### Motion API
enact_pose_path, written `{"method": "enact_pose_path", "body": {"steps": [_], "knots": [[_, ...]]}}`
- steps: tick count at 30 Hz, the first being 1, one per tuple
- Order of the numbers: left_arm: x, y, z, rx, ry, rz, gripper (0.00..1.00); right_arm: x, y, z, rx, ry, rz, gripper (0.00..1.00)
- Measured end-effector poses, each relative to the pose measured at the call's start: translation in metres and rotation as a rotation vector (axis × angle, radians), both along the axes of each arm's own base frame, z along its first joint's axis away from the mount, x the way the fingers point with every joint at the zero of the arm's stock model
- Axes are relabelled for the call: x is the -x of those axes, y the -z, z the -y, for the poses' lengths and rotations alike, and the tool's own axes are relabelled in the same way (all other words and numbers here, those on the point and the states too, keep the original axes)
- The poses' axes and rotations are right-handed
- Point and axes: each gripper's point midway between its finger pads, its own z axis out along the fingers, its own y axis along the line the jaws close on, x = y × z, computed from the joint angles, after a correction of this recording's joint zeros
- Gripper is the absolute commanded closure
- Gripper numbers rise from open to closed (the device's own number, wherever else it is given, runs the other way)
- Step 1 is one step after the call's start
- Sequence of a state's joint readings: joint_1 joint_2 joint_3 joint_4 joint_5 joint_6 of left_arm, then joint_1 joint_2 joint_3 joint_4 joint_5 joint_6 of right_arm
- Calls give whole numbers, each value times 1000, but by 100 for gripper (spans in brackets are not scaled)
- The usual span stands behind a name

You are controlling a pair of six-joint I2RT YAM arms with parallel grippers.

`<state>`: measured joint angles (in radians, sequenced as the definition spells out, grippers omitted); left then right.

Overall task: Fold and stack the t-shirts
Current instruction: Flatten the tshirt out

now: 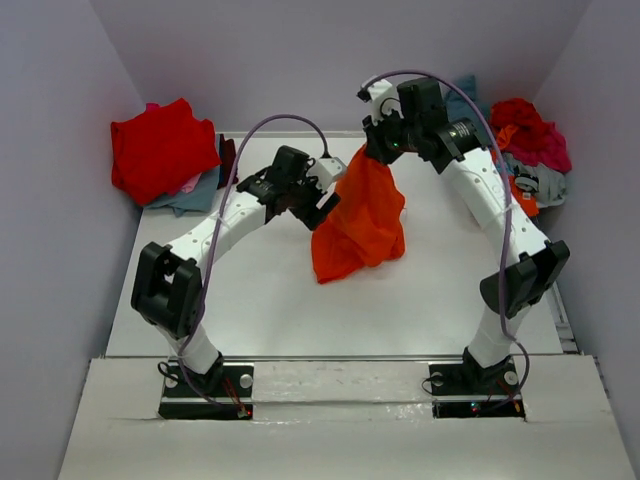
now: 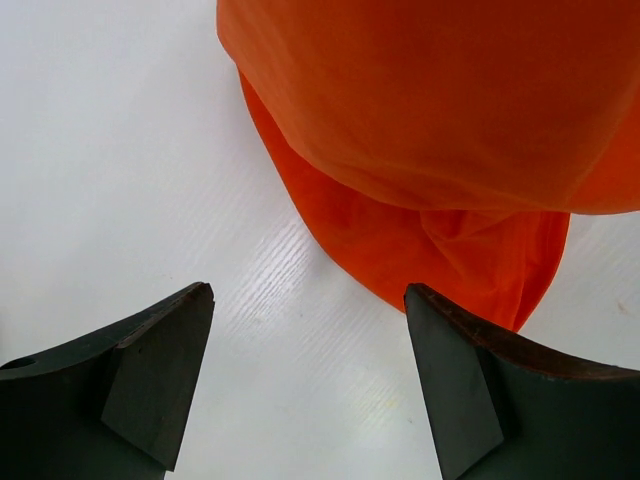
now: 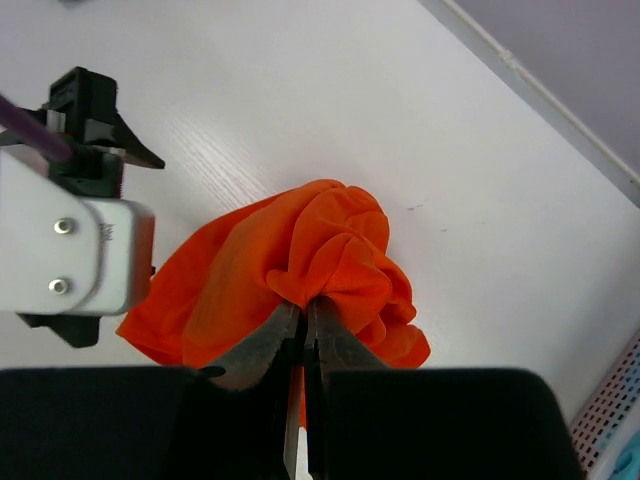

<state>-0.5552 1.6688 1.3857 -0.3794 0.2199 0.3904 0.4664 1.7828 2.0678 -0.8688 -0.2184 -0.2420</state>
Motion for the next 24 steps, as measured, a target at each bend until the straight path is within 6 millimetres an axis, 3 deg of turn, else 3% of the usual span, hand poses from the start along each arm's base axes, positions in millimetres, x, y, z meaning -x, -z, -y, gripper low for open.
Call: {"method": "enact_pose_path", "body": {"steps": [2,7,9,11,17,24], "knots": [[-2,-6,0,7,-4,16,11,-7,12,-4,8,0,-23,93],[-2,-23,-5,18,-22,55,10,-24,68,-14,59,1,-128,93],[-2,-32,-9,29,-33,73,10,-26,80,-18,83,1,-145,93],[-3,-40,-12,42,-43,93,10,-25,79,-24,97,-5,-135,93],[-10,-42,-23,66,-89,103,10,-3,28,-49,76,-55,-13,93],[-25,-40,-49,89,-189,90,10,40,-59,-37,6,-64,164,93]]}}
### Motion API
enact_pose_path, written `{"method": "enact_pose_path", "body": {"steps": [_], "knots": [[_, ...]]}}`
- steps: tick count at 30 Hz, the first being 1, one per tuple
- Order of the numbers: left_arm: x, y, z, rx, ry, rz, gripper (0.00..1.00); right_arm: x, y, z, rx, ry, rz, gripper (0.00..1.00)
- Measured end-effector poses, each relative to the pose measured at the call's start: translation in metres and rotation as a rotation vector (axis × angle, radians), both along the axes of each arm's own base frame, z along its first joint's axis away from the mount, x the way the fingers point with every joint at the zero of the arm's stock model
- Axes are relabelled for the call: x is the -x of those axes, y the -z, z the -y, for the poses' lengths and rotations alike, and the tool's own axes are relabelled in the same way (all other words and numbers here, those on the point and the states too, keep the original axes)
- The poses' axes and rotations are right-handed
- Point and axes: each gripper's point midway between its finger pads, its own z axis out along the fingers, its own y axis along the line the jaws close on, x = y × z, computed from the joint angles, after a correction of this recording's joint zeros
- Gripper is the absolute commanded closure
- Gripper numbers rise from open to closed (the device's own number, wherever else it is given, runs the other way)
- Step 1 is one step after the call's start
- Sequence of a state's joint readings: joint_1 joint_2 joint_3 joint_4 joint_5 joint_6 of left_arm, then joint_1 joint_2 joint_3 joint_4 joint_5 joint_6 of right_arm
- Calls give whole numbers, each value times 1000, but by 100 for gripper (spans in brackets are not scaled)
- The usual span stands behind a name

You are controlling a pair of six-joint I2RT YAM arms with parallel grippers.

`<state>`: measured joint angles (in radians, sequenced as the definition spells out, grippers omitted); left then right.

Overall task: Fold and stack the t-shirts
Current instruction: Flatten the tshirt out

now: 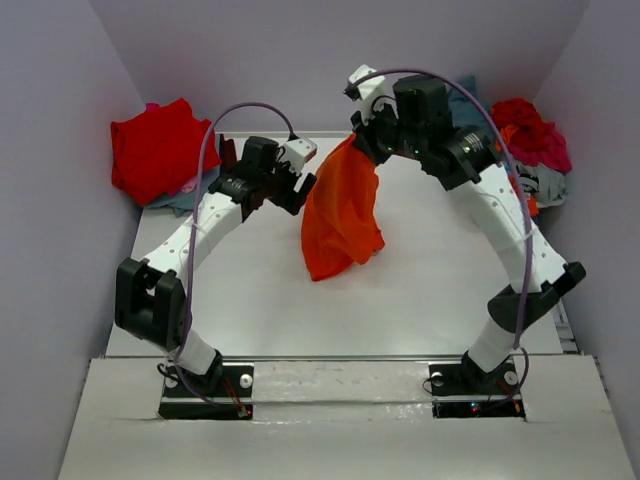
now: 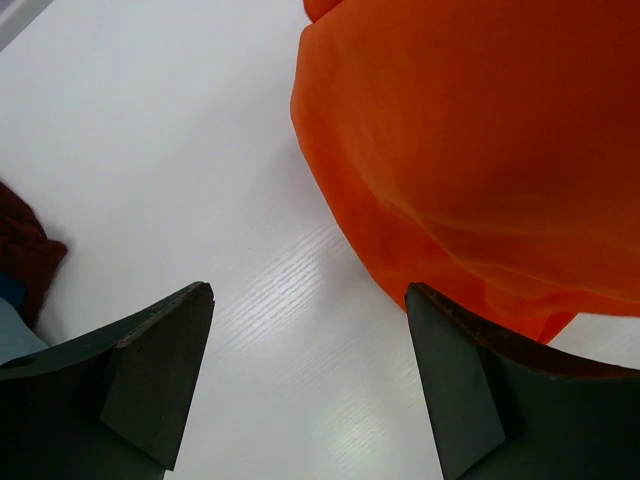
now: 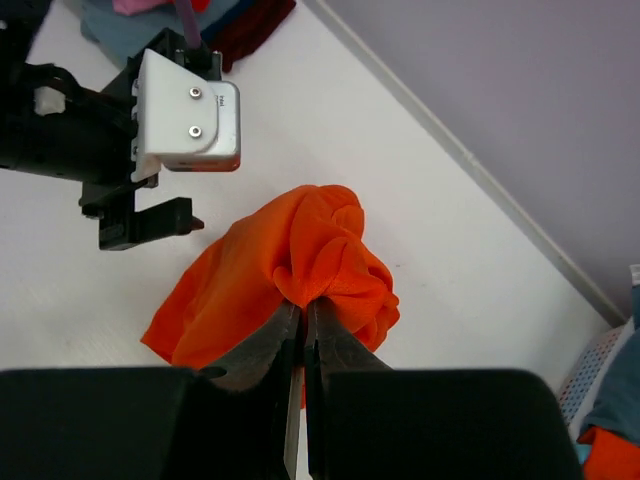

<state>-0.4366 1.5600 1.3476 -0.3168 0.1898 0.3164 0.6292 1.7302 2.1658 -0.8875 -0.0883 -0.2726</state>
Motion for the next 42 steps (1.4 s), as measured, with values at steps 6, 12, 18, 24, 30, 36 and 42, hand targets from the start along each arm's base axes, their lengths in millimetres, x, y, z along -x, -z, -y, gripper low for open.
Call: {"method": "enact_pose_path", "body": {"steps": [6,12,18,24,30,36,42], "knots": [[-13,-2,-22,30,-81,-5,10,38,-70,28,-90,-2,143,93],[-21,7,-32,38,-133,-28,10,68,-109,43,-149,-32,227,93],[-22,12,-32,36,-140,-43,10,78,-113,49,-153,-48,258,93],[-21,13,-31,40,-132,-47,10,56,-41,47,-28,-3,158,93],[-17,37,-19,55,-85,-128,10,46,-4,33,20,-34,71,93],[-14,64,-15,42,-72,-205,10,64,-34,17,-45,-144,80,93],[-12,65,-9,45,-55,-211,10,92,-40,-6,-69,-273,72,93]]}}
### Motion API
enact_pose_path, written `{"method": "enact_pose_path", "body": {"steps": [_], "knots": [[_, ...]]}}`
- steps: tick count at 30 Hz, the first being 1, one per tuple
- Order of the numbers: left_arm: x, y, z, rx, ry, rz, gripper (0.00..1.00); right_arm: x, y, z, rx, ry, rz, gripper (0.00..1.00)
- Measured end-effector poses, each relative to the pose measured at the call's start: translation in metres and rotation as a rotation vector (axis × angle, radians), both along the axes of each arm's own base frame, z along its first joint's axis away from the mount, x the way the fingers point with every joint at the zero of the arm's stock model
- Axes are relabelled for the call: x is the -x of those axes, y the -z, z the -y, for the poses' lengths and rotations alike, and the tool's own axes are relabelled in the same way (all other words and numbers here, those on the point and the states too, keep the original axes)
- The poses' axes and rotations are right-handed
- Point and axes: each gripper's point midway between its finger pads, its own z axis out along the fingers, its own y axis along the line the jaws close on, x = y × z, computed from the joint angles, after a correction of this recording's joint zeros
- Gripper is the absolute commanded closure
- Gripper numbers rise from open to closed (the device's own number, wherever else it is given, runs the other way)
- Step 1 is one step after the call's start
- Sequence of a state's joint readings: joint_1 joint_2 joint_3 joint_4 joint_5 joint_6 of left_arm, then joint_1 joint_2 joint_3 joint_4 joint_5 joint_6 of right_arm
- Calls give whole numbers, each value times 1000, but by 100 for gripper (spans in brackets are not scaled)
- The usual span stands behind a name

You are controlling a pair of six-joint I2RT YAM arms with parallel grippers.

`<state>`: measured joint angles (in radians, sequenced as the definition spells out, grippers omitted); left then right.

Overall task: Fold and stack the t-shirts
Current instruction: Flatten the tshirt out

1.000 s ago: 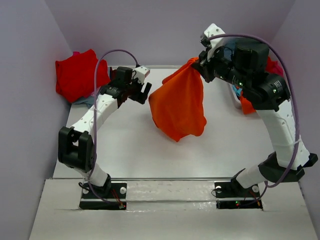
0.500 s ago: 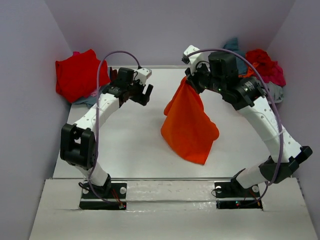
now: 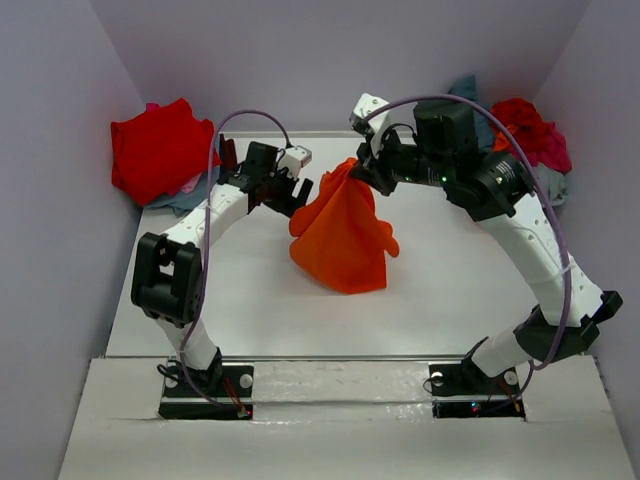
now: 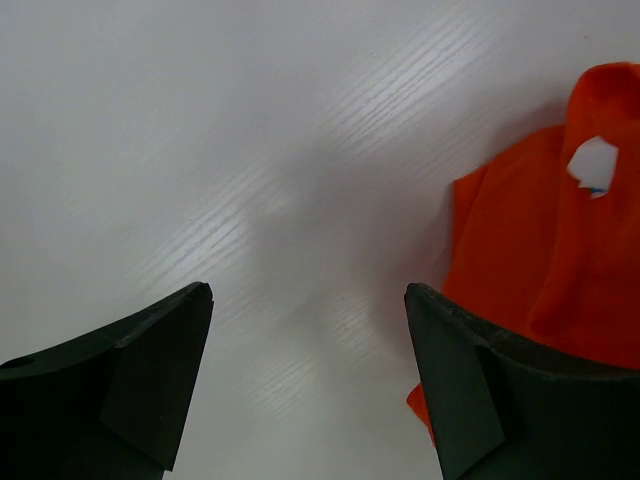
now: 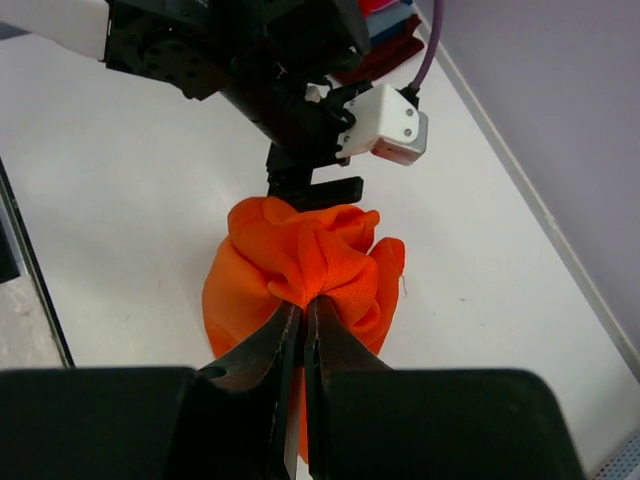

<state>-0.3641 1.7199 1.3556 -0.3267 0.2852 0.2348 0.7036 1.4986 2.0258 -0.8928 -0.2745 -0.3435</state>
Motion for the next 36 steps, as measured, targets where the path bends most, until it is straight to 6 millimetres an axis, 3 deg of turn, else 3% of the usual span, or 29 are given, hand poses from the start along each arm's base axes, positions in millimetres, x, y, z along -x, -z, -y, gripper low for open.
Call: {"method": "enact_pose_path", "body": {"steps": [6,9,12,21,23,26,27,31,34,36], "knots": [[7,-3,12,36,47,-15,9,2,31,-4,58,-19,-69,93],[7,-5,19,55,69,-19,9,4,37,-4,71,-34,-81,93],[4,-3,22,61,77,-24,9,10,32,-2,69,-49,-70,93],[8,8,28,44,88,-50,9,33,-14,26,4,-29,59,93],[8,8,28,37,85,-47,9,31,1,30,25,-11,53,93],[6,9,26,23,72,-41,9,21,57,29,118,15,-30,93],[6,9,26,21,70,-38,9,18,66,27,134,17,-46,93],[5,9,26,21,68,-36,9,5,148,26,284,51,-185,93],[6,8,27,27,74,-39,9,9,177,36,347,72,-237,93],[7,8,28,34,81,-42,9,11,180,42,356,88,-236,93]]}}
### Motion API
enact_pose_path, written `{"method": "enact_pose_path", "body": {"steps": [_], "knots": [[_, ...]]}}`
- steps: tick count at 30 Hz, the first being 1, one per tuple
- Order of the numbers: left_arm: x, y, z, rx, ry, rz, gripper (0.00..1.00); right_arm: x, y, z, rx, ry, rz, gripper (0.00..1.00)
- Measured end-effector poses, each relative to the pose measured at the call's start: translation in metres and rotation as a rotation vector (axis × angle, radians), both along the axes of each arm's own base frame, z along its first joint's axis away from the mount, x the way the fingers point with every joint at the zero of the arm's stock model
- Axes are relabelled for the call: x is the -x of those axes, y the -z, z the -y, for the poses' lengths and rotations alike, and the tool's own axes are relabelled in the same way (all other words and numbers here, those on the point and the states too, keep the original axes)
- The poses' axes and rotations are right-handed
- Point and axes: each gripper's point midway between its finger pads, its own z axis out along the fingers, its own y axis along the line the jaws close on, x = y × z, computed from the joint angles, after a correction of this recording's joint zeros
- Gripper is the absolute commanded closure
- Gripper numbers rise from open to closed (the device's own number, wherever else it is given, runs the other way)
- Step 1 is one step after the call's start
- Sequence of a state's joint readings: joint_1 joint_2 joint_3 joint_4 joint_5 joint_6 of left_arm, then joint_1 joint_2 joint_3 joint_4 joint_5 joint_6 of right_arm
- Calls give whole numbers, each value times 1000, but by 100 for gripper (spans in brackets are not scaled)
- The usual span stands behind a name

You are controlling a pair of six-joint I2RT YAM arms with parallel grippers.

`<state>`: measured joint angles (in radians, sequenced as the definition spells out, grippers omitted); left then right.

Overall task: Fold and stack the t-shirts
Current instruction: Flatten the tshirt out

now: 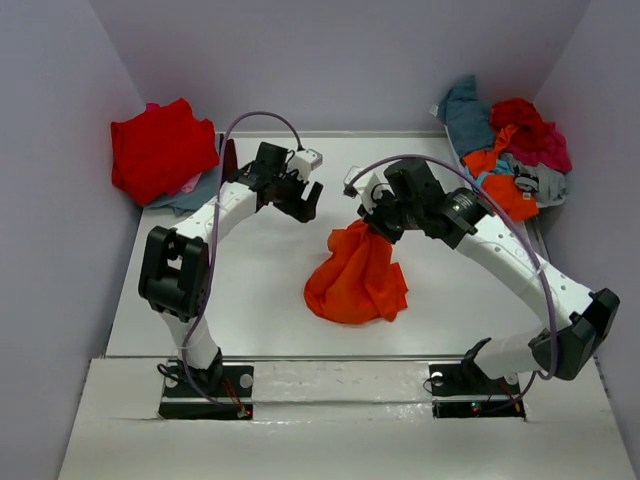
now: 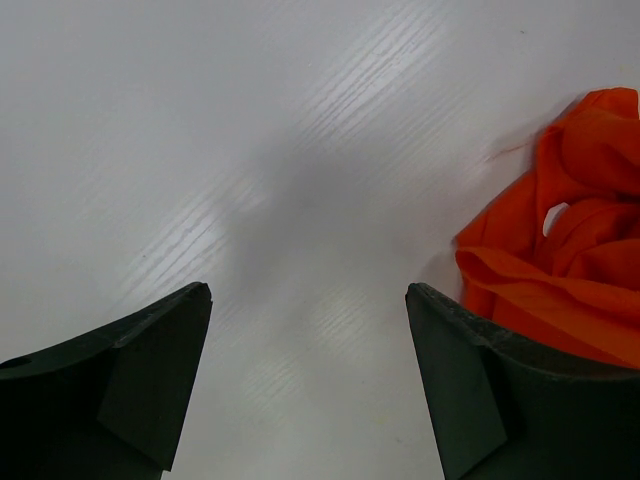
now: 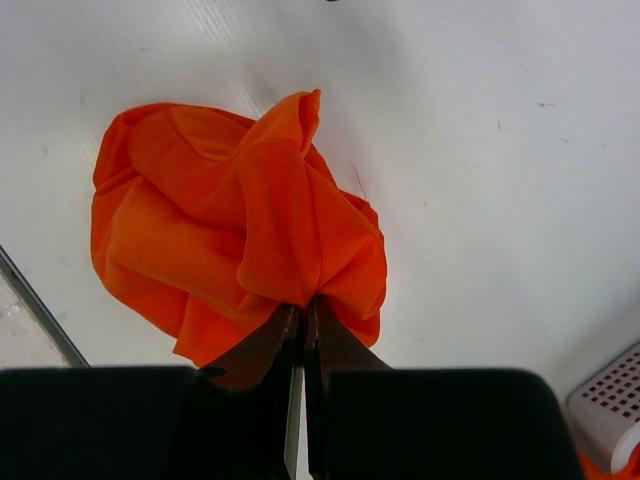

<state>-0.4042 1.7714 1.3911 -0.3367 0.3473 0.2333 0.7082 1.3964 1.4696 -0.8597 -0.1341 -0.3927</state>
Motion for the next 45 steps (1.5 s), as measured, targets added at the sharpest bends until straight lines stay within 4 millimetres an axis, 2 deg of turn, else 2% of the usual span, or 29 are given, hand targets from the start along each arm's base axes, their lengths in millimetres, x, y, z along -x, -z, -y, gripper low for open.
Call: {"method": "enact_pose_path", "body": {"steps": [6,11,15,22,29,35,37,40,44,45], "knots": [[10,2,11,6,39,-22,9,11,-10,33,-3,66,43,93],[25,14,41,-9,121,-51,9,22,-1,56,20,113,25,93],[44,31,65,-18,212,-108,9,27,6,63,37,123,-3,93],[71,54,89,-38,320,-192,10,34,10,74,49,143,-35,93],[85,63,105,-37,386,-235,26,39,7,86,39,170,-27,93],[102,72,115,-48,446,-266,34,40,9,86,40,166,-37,93],[109,74,120,-49,471,-275,42,40,10,85,40,165,-39,93],[123,79,126,-58,512,-299,60,40,11,85,40,165,-42,93],[132,81,134,-71,551,-306,94,40,10,85,40,166,-42,93],[133,81,135,-73,553,-304,94,40,10,85,40,166,-42,93]]}}
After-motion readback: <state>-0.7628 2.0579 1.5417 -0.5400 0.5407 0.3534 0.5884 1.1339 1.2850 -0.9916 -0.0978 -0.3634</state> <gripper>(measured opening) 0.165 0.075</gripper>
